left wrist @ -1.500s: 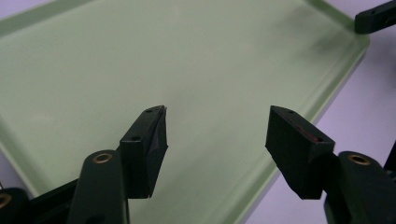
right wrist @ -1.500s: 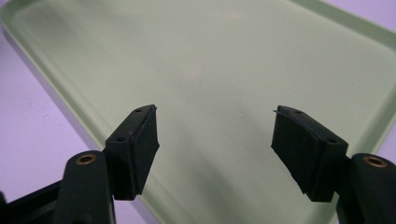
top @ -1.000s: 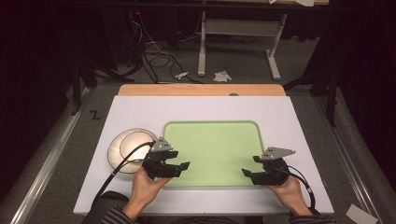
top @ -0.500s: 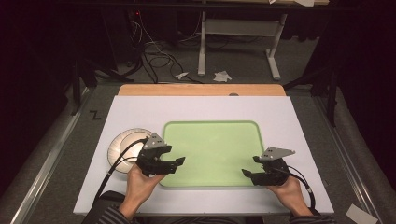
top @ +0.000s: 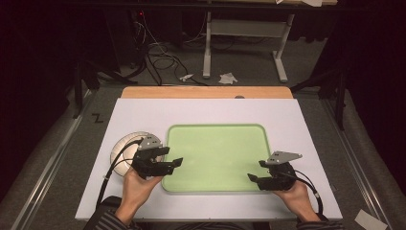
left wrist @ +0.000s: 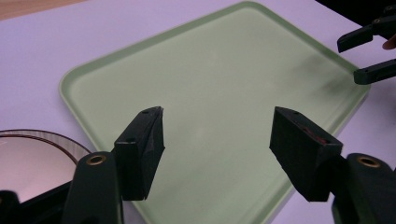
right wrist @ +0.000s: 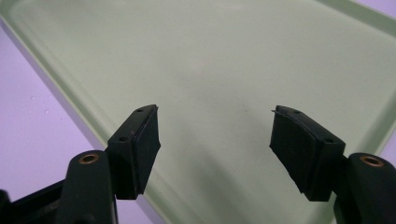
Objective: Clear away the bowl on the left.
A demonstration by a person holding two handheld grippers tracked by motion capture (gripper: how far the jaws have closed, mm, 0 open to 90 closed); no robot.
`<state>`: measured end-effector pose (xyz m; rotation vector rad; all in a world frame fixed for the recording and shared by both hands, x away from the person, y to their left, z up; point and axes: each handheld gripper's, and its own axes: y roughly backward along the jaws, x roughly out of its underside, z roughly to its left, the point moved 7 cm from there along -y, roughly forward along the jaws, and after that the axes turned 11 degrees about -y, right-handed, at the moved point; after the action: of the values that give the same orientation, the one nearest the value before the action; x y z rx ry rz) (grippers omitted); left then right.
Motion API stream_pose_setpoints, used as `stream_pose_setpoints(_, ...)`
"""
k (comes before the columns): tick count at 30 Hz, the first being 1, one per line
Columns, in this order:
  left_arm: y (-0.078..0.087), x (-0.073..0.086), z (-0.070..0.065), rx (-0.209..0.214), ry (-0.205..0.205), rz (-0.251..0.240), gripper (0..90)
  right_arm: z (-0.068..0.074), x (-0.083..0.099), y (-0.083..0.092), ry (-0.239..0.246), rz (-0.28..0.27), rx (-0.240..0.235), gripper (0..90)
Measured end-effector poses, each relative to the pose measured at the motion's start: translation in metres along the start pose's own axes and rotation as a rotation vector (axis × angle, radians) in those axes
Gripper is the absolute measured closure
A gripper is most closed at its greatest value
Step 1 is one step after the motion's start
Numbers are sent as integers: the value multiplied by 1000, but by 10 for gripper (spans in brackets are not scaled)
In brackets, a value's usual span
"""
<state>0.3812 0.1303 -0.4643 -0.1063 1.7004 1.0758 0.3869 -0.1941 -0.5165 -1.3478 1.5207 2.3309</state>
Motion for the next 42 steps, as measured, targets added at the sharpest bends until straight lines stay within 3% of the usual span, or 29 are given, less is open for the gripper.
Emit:
stream_pose_setpoints(6, 4, 0, 7, -16, 16, -3, 352, -1, 1, 1, 4, 8, -1, 344)
stream_pose_setpoints(12, 8, 3, 11, -46, 8, -5, 356, 0, 1, 0, 13, 5, 1, 344)
stream_pose_setpoints(21, 14, 5, 21, -68, 38, -13, 358, 0, 1, 0, 15, 11, 3, 344)
stream_pose_setpoints(29, 23, 7, 36, -106, 82, -23, 366, 0, 1, 0, 7, 10, 2, 346)
stream_pose_setpoints(42, 32, 22, 65, -159, 163, 5, 359, 0, 2, -1, 18, 18, -3, 346)
